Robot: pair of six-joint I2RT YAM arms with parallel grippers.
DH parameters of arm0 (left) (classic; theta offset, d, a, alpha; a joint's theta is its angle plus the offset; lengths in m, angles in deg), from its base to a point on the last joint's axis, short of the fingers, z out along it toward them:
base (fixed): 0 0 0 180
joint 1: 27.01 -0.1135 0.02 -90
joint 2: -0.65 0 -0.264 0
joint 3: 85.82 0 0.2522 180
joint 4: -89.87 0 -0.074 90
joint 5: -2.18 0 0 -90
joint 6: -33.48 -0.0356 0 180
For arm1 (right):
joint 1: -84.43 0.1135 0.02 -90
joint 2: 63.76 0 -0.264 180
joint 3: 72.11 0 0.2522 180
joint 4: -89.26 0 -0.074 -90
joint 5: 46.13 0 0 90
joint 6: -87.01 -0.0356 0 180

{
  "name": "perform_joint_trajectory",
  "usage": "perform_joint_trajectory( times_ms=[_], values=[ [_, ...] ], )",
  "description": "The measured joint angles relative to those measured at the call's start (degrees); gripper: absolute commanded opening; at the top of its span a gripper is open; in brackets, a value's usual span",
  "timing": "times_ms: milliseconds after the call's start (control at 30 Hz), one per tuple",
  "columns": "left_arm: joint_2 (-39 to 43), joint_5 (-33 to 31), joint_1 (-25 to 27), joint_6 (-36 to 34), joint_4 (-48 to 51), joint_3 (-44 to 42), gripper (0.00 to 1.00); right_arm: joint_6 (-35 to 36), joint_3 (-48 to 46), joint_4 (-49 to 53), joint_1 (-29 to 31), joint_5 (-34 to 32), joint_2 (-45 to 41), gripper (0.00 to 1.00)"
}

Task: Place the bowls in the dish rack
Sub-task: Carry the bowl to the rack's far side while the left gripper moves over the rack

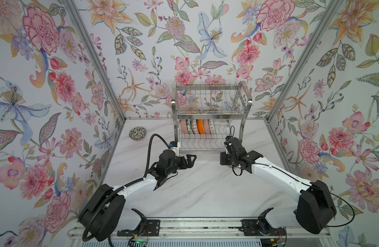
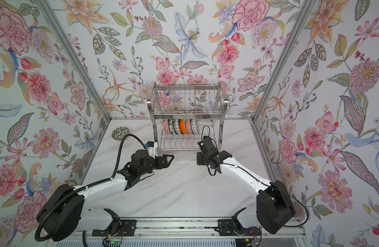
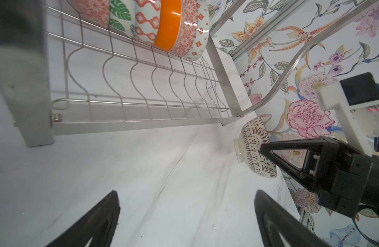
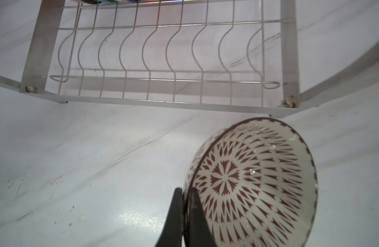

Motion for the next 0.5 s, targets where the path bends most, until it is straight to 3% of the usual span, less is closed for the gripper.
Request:
perform_joint_trajectory(
  times_ms=[300, 500],
  values=[
    [-13.3, -2.6, 6.1, -2.5, -1.4, 13.1, 0.99, 1.1, -1.6, 1.3, -16.3, 6.2, -7.1, 0.00],
    [-19.1, -3.7, 7.9, -4.2, -1.1, 18.3, 0.99, 1.8, 0.2, 2.7, -25.7, 11.0, -6.7, 0.00]
  ],
)
